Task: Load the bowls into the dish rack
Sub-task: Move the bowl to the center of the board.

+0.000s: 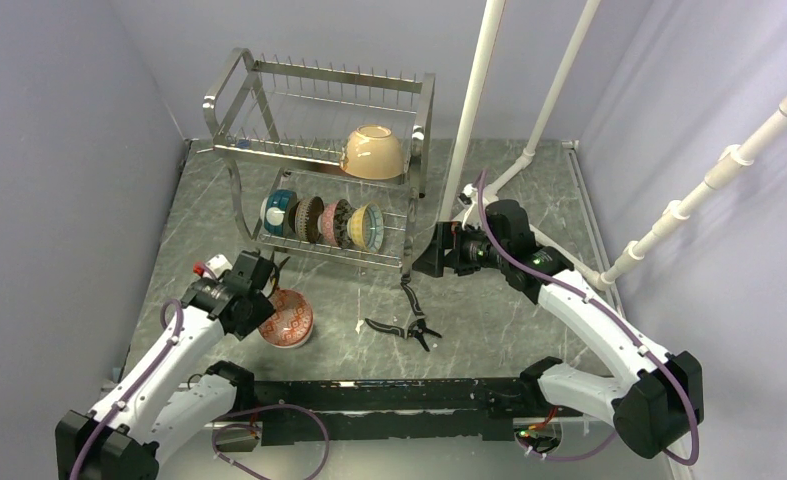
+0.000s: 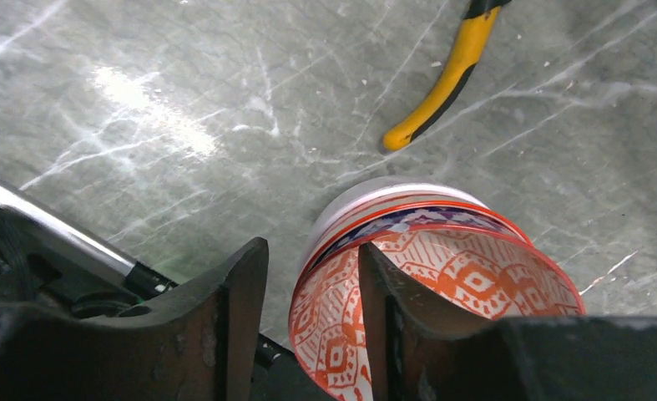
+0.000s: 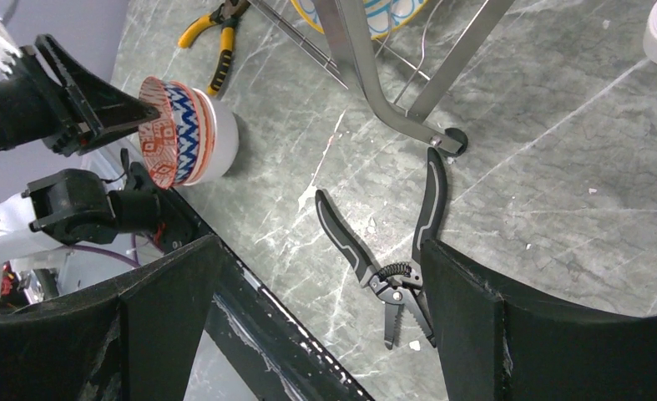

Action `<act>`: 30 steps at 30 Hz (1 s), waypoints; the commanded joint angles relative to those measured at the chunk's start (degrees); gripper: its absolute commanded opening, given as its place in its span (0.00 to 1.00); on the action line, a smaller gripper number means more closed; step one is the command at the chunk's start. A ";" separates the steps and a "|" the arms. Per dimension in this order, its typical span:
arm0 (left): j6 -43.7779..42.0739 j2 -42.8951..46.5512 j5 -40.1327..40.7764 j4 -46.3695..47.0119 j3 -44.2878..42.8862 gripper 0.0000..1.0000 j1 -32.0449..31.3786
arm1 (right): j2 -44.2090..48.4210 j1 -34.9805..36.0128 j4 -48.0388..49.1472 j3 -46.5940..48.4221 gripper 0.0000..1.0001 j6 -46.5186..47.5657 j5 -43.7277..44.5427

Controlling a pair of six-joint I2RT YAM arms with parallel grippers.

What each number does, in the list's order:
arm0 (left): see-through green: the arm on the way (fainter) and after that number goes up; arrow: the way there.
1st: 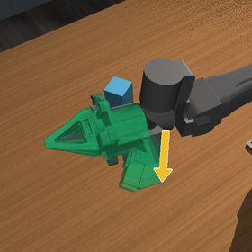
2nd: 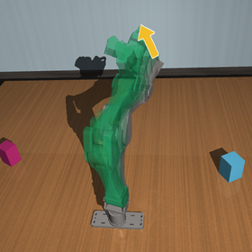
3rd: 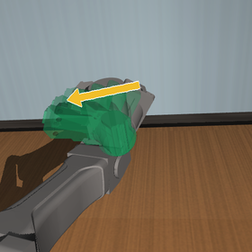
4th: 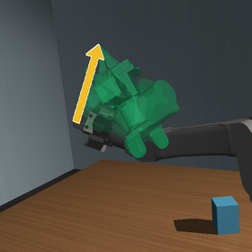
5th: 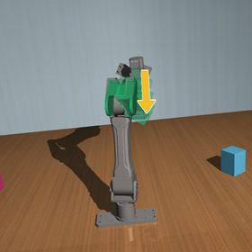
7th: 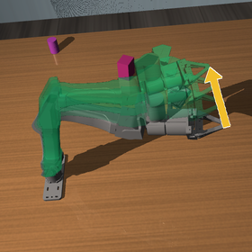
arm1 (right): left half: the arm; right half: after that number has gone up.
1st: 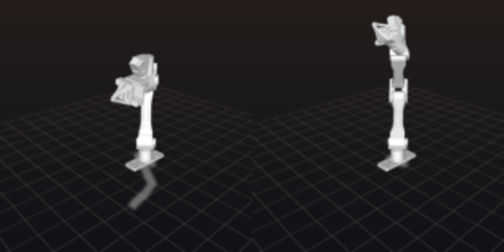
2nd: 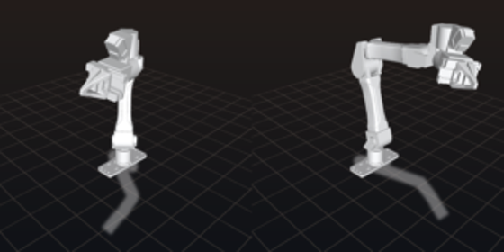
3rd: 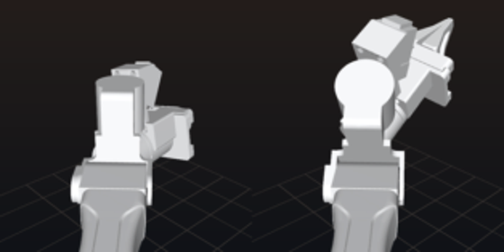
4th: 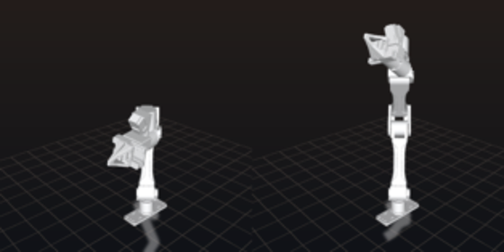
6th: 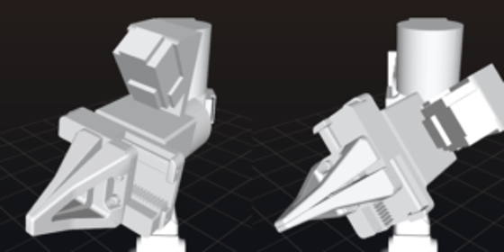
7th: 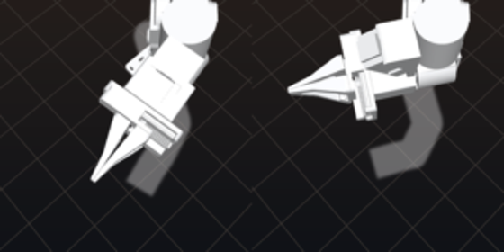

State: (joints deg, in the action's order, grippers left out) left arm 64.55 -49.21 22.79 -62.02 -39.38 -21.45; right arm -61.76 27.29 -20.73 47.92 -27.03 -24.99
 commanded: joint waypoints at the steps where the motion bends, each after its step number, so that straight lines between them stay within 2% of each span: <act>1: -2.58 1.77 -3.16 7.87 2.49 0.45 0.18 | 0.50 0.00 3.09 -0.51 0.93 0.22 -1.65; 8: -7.45 1.94 -5.02 10.35 1.62 0.09 0.18 | 0.09 -0.04 2.61 0.60 0.93 0.60 -1.72; 10: -8.59 0.88 -7.31 11.30 1.41 0.03 0.18 | -0.26 -0.04 2.49 0.82 0.93 0.66 -1.81; 15: -10.69 -1.17 -9.54 12.74 1.20 0.03 0.18 | -0.51 -0.04 2.55 1.12 0.93 0.65 -1.75; 24: -18.21 2.51 -18.26 21.28 1.91 0.03 -0.31 | -1.19 -0.01 2.54 1.57 0.93 0.83 -2.06; 30: -20.76 1.46 -22.22 25.84 2.55 0.03 -3.77 | -1.76 0.12 3.68 1.34 0.93 0.09 -3.25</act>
State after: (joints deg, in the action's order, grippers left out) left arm 46.48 -47.99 6.44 -44.10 -36.03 -22.83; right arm -63.29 27.29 -20.23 47.51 -27.03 -26.33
